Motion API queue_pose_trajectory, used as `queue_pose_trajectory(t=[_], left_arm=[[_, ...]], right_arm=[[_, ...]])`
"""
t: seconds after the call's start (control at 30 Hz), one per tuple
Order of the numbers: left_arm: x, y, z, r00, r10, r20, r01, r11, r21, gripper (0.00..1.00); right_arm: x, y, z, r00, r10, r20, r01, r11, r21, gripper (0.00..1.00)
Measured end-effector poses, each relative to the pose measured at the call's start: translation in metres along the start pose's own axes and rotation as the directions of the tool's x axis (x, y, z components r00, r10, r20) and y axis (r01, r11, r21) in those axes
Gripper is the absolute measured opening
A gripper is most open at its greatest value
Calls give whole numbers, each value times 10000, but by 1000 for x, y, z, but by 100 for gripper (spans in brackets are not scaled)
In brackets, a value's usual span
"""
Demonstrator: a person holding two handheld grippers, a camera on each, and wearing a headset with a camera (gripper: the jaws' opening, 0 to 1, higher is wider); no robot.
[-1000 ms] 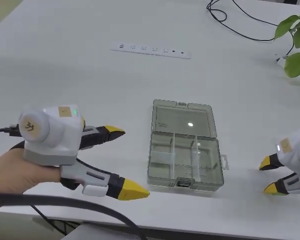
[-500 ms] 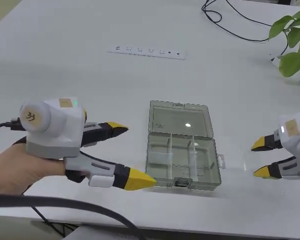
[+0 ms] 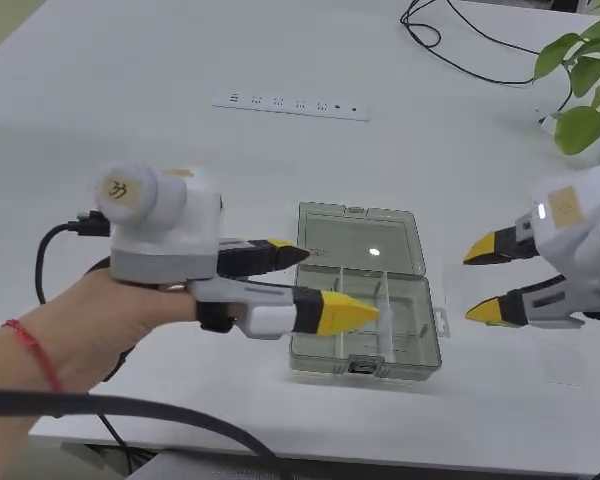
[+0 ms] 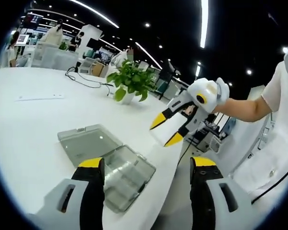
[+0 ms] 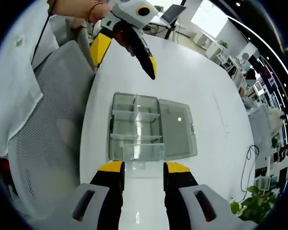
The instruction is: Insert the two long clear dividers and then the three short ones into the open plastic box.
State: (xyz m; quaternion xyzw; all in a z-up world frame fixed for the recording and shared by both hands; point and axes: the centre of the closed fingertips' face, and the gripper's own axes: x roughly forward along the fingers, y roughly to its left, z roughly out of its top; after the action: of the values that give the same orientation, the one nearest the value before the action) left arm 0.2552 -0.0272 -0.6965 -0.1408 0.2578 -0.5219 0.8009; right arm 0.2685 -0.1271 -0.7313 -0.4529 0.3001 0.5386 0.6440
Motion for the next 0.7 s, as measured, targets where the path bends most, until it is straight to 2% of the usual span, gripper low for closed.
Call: queue_pose_trajectory(t=[0.03, 0.17, 0.33, 0.4, 0.57, 0.7], left_arm=[[2, -2, 0, 10000, -49, -1, 49, 9999, -109, 69], [12, -9, 4, 9996, -252, 113, 261, 9954, -925, 61], [21, -16, 7, 9988, -427, 255, 467, 9812, -1874, 51], [24, -18, 6, 9986, -452, 263, 494, 9802, -1920, 45], [32, -30, 7, 9961, -785, 406, 863, 9624, -2577, 36], [36, -36, 4, 9948, -953, 347, 1012, 9553, -2777, 29]], right_arm=[[1, -2, 1, 10000, 5, 18, -5, 10000, -34, 33], [-5, -1, 21, 9997, -65, 215, 68, 9999, -139, 33], [-10, 3, 42, 9990, -128, 420, 137, 9997, -205, 33], [-12, 5, 50, 9985, -141, 537, 151, 9997, -167, 33], [-16, 12, 65, 9972, -37, 747, 57, 9996, -263, 33], [-18, 16, 72, 9962, -31, 872, 55, 9996, -268, 33]])
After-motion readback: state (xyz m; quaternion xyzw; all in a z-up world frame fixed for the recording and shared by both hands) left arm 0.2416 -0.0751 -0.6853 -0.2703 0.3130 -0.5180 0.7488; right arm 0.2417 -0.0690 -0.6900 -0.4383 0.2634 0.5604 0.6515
